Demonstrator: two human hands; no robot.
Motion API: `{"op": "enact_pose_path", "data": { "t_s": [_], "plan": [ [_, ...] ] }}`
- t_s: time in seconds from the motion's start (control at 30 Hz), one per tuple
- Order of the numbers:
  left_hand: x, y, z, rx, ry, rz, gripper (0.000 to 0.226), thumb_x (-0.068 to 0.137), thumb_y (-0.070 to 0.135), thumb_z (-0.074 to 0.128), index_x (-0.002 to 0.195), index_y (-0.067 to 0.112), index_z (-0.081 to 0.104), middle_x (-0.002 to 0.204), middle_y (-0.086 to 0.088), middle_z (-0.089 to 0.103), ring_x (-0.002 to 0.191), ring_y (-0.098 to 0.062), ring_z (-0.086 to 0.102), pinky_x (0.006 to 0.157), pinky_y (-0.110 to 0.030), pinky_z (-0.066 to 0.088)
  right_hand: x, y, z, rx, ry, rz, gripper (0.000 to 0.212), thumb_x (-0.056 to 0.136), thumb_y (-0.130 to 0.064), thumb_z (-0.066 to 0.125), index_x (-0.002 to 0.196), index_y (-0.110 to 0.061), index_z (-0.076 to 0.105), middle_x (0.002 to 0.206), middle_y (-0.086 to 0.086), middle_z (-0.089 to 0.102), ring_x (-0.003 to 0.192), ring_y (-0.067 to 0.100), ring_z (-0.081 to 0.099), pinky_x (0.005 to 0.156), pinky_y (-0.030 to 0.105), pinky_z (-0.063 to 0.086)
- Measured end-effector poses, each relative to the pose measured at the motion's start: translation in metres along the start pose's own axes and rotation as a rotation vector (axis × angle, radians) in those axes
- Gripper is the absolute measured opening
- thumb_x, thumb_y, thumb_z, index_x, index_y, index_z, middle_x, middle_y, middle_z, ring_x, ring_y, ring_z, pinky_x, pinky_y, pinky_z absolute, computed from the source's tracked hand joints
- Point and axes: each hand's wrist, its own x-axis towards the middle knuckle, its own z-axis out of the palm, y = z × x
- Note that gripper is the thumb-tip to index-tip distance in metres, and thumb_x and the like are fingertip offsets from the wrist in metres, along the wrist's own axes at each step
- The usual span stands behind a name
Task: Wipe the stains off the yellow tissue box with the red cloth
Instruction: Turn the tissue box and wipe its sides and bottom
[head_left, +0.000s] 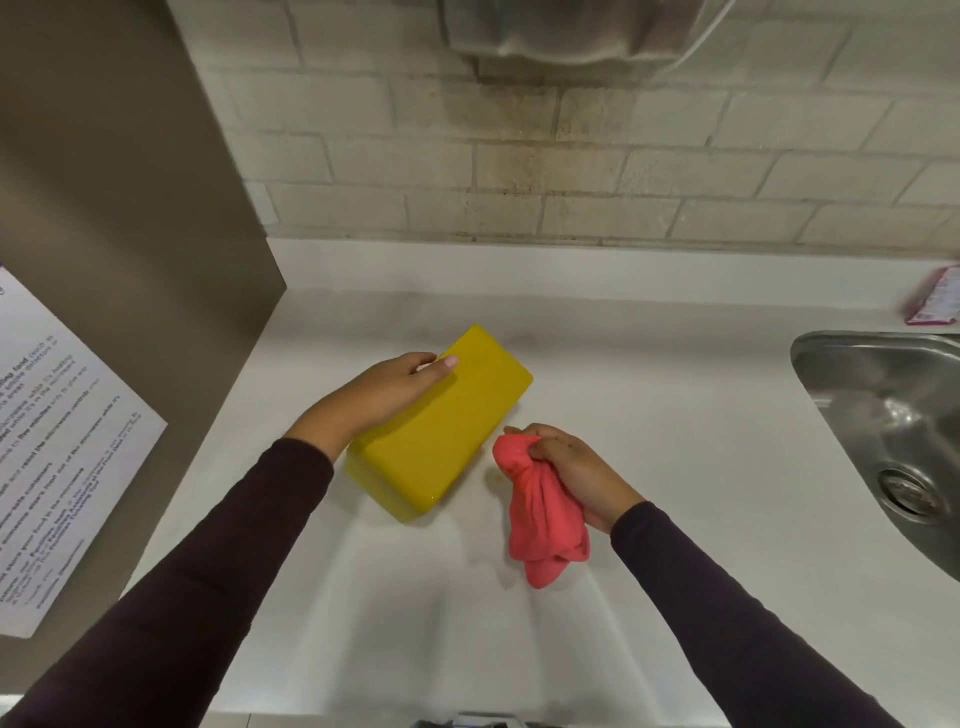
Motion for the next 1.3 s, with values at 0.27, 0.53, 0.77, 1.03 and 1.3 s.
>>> {"op": "enact_pose_path", "data": {
  "t_s": [0.27,0.53,0.77,1.03,1.3],
  "plan": [
    [0.005,0.015,0.0,0.135,-0.049,0.119,0.057,0.092,0.056,0.034,0.134,0.02,0.047,0.133,-0.005,0.057,0.115,-0.022,0.056,0.099,-0.039,0.043,-0.004,-0.016,0.014,0.113,-0.052,-0.102,0.043,0.088,0.006,0.034,0.068,-0.018,0.064,0.077,0.005,0.061,0.064,0.005,0.06,0.06,0.02,0.049],
    [-0.028,0.029,-0.027,-0.212,0.195,0.066,0.048,0.074,0.075,0.029,0.078,0.037,0.057,0.082,0.02,0.055,0.078,0.004,0.049,0.064,-0.019,0.035,-0.02,-0.03,0.028,0.048,-0.206,-0.201,0.031,0.083,0.001,0.04,0.071,-0.016,0.063,0.134,0.008,0.053,0.128,0.003,0.044,0.083,0.022,0.046],
    [-0.052,0.006,-0.013,-0.397,0.368,0.064,0.054,0.078,0.075,0.036,0.079,0.03,0.066,0.085,0.009,0.068,0.087,-0.008,0.061,0.075,-0.026,0.043,-0.029,-0.022,0.038,0.015,-0.236,-0.15,0.023,0.078,-0.008,0.044,0.078,-0.018,0.065,0.124,0.018,0.06,0.103,0.02,0.061,0.076,0.028,0.047],
    [-0.07,-0.016,0.002,-0.437,0.38,0.2,0.049,0.074,0.071,0.034,0.097,0.039,0.064,0.107,0.001,0.067,0.106,-0.017,0.06,0.096,-0.039,0.046,-0.043,-0.082,0.009,-0.03,-0.008,-0.473,0.011,0.084,-0.02,0.053,0.095,-0.021,0.055,0.086,-0.006,0.062,0.075,0.009,0.058,0.068,0.021,0.049],
    [-0.072,-0.02,0.01,-0.467,0.398,0.248,0.041,0.077,0.065,0.039,0.095,0.04,0.065,0.103,0.003,0.068,0.104,-0.016,0.062,0.094,-0.041,0.048,-0.008,-0.108,0.047,-0.82,0.456,-0.97,0.013,0.081,-0.007,0.065,0.09,-0.016,0.061,0.096,-0.004,0.045,0.091,0.007,0.051,0.083,0.031,0.044]
  ]
}}
